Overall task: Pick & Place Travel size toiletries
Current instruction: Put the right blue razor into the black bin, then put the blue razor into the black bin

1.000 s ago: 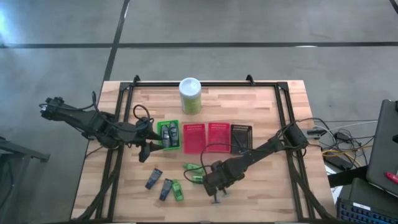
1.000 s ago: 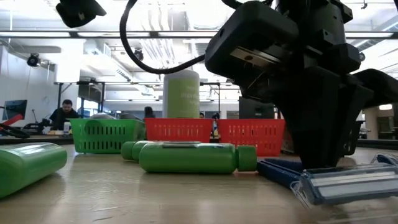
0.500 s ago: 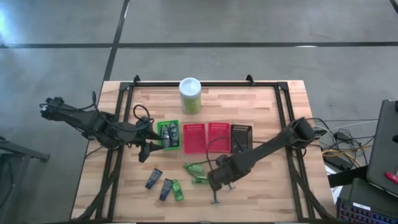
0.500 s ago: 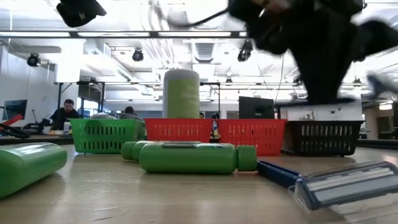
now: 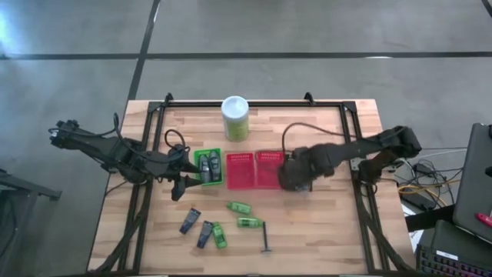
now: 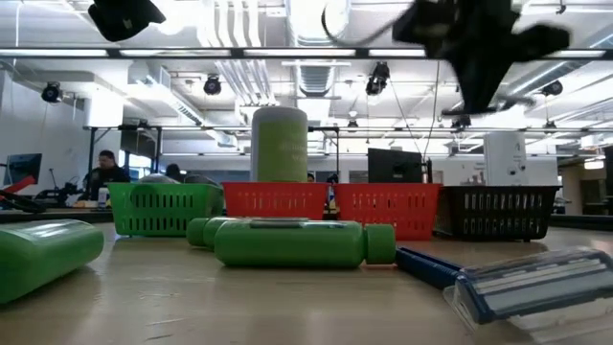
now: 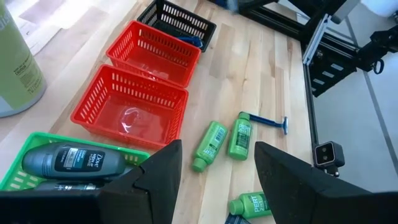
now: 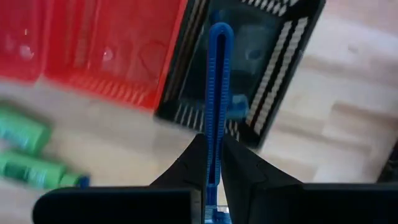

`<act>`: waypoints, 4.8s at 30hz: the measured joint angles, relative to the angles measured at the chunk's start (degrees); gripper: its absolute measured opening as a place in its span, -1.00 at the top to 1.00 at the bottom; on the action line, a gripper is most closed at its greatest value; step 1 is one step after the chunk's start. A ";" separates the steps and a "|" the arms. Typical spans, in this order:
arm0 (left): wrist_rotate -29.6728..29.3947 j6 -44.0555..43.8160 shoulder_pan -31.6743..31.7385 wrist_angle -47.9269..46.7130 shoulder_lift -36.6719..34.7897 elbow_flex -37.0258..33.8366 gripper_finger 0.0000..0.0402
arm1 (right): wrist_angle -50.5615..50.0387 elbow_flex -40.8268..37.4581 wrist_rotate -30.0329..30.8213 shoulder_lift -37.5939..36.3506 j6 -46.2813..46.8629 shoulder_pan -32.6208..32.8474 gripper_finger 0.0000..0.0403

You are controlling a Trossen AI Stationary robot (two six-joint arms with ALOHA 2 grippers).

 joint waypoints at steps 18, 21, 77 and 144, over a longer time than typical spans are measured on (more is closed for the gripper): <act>-0.04 -1.51 0.00 0.16 -0.02 0.00 -0.03 | 23.48 -21.37 -6.02 -2.56 -1.04 -12.48 0.85; -0.04 -1.49 0.00 0.16 -0.02 0.00 -0.03 | 23.57 -21.45 -6.02 -2.45 -1.50 -12.83 0.84; 0.21 -0.31 0.00 -0.32 -0.04 0.00 -0.03 | 19.29 18.22 -13.58 30.45 6.91 13.71 -0.34; 2.56 2.62 0.07 -0.23 -0.04 0.00 -0.03 | -0.90 -0.80 2.84 1.92 8.00 4.56 0.89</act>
